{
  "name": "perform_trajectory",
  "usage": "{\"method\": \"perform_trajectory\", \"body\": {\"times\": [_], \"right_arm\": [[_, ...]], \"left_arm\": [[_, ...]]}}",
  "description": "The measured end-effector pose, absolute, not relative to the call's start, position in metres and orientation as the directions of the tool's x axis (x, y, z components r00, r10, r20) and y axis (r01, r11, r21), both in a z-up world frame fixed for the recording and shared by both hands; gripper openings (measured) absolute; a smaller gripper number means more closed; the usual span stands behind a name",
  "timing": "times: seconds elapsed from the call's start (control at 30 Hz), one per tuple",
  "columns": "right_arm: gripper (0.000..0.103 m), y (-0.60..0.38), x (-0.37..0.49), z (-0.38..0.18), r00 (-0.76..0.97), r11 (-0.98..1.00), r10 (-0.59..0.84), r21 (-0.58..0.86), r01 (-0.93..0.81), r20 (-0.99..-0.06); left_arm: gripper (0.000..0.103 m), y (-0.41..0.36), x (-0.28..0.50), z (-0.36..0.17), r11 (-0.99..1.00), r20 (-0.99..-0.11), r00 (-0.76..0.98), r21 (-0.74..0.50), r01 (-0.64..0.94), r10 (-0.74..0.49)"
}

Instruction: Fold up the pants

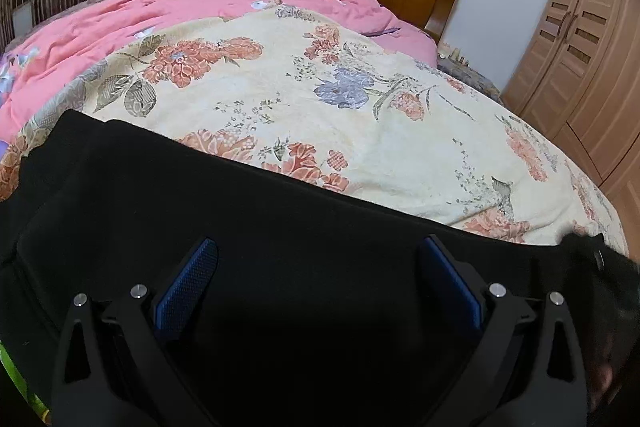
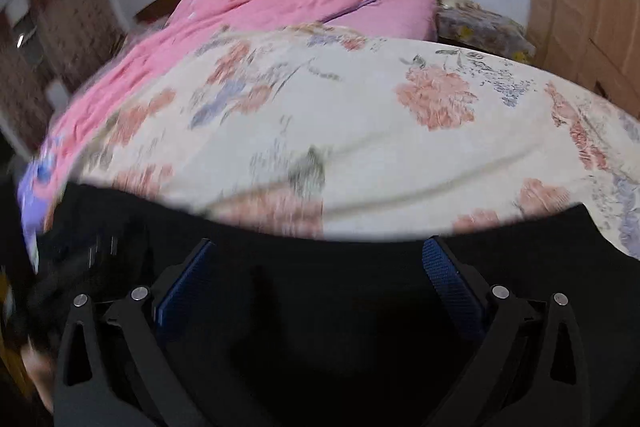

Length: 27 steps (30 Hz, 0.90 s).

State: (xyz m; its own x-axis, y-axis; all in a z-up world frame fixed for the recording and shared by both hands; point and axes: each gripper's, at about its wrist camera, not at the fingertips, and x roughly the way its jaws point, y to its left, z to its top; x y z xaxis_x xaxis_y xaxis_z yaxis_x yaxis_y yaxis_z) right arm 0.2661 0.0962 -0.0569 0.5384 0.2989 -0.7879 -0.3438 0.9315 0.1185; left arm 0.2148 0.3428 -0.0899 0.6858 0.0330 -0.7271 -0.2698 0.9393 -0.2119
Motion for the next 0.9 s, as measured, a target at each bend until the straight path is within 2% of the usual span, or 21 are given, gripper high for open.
{"method": "perform_trajectory", "body": {"times": [0.03,0.1,0.2,0.33,0.43,0.57,0.67,0.77,0.83,0.87,0.9], "right_arm": [[0.098,0.1,0.263,-0.06,0.529,0.926,0.282,0.083,-0.369,-0.8],[0.099,0.111,0.269,-0.077,0.527,0.926,0.153,-0.064,-0.371,-0.836],[0.099,0.119,0.279,-0.083,0.572,0.913,0.145,-0.113,-0.392,-0.808],[0.098,0.102,0.288,-0.07,0.526,0.941,0.211,0.024,-0.339,-0.824],[0.098,0.072,0.258,-0.047,0.546,0.927,0.314,0.127,-0.352,-0.777],[0.098,0.012,0.201,-0.033,0.601,0.928,0.278,0.049,-0.369,-0.749],[0.099,-0.042,0.182,-0.041,0.641,0.96,0.162,-0.03,-0.277,-0.75],[0.099,-0.084,0.182,-0.065,0.603,0.982,0.062,-0.058,-0.177,-0.795],[0.099,-0.101,0.185,-0.078,0.561,0.988,0.078,-0.011,-0.154,-0.824],[0.099,-0.103,0.181,-0.075,0.579,0.988,0.1,0.01,-0.156,-0.809],[0.099,-0.104,0.18,-0.074,0.587,0.987,0.108,0.018,-0.157,-0.803]], "left_arm": [[0.101,0.343,0.215,-0.09,0.939,-0.727,0.686,-0.212,-0.27,0.033],[0.101,0.342,0.216,-0.09,0.939,-0.729,0.684,-0.207,-0.275,0.04],[0.101,0.34,0.217,-0.091,0.943,-0.736,0.675,-0.183,-0.279,0.057],[0.101,0.34,0.221,-0.093,0.946,-0.755,0.653,-0.164,-0.281,0.063],[0.101,0.339,0.222,-0.093,0.948,-0.761,0.645,-0.151,-0.281,0.069],[0.1,0.33,0.211,-0.08,0.947,-0.74,0.661,-0.11,-0.301,0.124],[0.101,0.279,0.179,-0.054,0.979,-0.665,0.747,-0.16,-0.129,-0.01],[0.101,0.225,0.177,-0.065,0.992,-0.716,0.689,-0.123,0.034,-0.112],[0.101,0.207,0.192,-0.085,0.997,-0.771,0.632,-0.065,0.037,-0.074],[0.102,0.208,0.2,-0.096,0.999,-0.789,0.613,-0.049,0.014,-0.047],[0.102,0.209,0.199,-0.094,0.998,-0.777,0.628,-0.054,0.012,-0.05]]}}
